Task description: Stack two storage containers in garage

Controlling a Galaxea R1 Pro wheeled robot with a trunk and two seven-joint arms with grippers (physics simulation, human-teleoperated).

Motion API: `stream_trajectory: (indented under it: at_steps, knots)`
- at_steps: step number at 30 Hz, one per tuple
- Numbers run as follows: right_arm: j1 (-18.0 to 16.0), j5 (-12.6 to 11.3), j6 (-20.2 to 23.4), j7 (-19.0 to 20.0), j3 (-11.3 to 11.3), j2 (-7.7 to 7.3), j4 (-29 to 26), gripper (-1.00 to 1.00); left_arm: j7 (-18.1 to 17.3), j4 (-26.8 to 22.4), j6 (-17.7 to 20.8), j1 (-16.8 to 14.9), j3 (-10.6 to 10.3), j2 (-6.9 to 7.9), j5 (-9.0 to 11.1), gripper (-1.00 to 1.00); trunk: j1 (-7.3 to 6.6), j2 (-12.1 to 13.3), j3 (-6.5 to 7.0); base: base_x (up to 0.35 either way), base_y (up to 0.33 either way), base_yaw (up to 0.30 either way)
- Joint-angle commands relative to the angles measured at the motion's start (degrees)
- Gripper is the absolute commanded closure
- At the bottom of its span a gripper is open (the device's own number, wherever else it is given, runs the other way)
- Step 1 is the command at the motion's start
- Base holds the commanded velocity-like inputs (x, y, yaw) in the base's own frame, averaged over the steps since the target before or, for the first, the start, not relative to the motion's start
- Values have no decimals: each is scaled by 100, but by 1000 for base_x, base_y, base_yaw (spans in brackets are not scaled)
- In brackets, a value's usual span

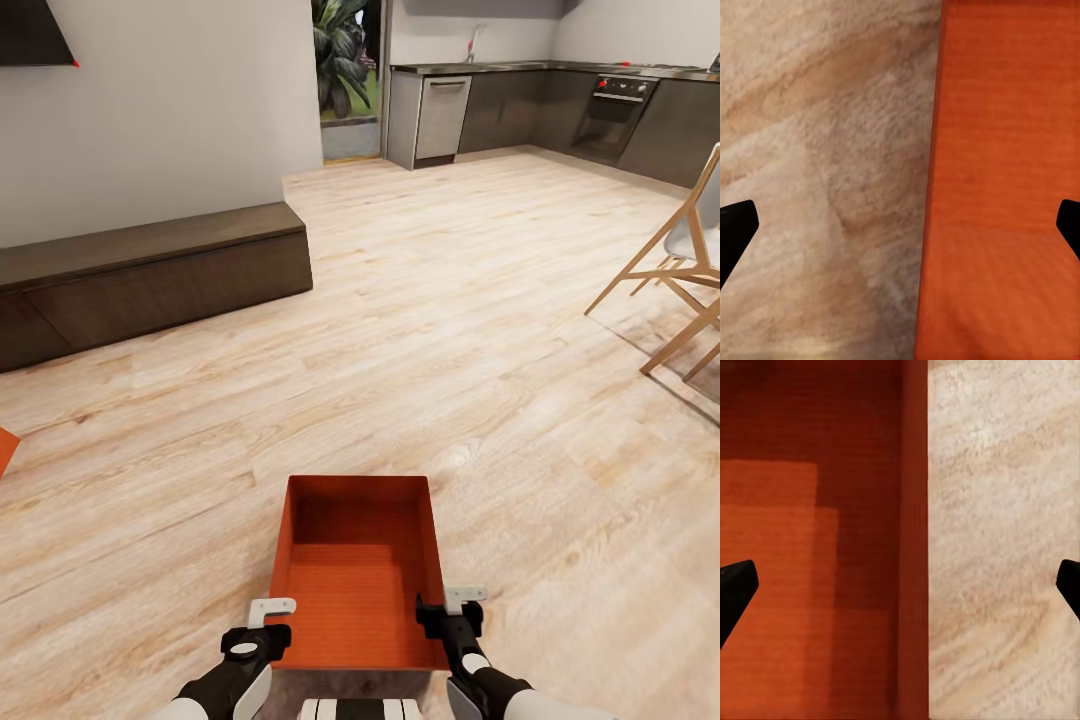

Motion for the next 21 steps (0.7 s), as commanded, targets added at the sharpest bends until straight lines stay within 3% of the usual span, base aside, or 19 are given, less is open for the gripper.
stream_trajectory:
  at_steps: [1, 21]
  knots:
    - [-3, -40, -15, -17, 57, -4, 5, -100, 31, -2, 0, -2, -47, 2, 56, -100, -1, -1, -3, 0, 0, 0]
    - [-3, -44, -9, -5, 72, -44, 5, -100, 31, -3, 0, -2, -47, 2, 56, -100, -1, -1, -3, 0, 0, 0]
